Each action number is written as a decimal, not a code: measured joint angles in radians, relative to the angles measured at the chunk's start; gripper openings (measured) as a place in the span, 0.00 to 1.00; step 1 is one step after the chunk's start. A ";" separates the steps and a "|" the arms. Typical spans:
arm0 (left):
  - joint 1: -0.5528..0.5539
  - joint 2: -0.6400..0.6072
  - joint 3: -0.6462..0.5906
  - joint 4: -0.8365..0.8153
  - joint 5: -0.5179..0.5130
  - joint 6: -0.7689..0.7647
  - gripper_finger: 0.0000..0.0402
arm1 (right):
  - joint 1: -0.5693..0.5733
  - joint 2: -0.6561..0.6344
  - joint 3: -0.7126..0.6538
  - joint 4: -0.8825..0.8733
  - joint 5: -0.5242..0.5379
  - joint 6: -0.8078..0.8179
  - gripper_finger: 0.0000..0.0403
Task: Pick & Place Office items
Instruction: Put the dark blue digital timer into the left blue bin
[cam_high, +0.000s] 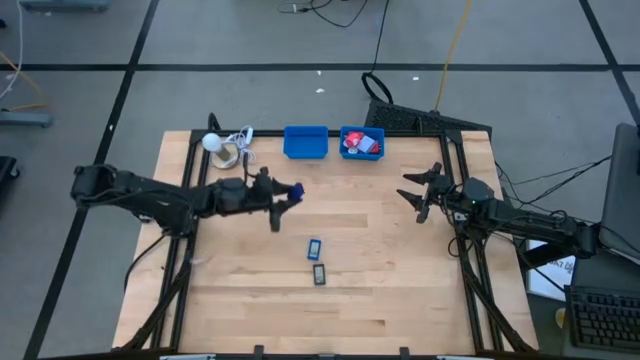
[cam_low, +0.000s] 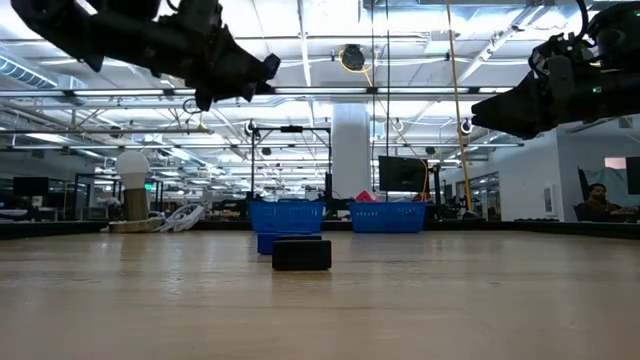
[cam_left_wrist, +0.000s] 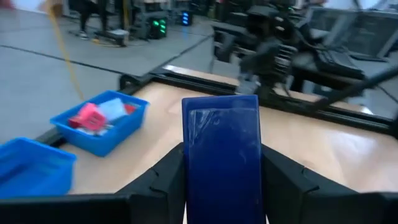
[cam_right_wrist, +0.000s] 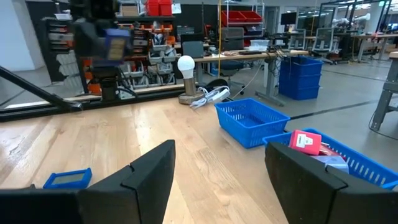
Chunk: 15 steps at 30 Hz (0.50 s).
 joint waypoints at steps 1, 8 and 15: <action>0.022 0.000 0.000 0.006 0.003 0.002 0.40 | 0.000 0.000 0.000 0.000 0.000 0.000 0.59; 0.193 0.043 0.009 0.014 0.026 -0.034 0.39 | 0.000 0.000 0.000 0.000 0.000 0.000 0.59; 0.335 0.155 0.034 0.113 0.073 -0.116 0.40 | 0.000 0.000 0.000 -0.001 0.000 0.000 0.59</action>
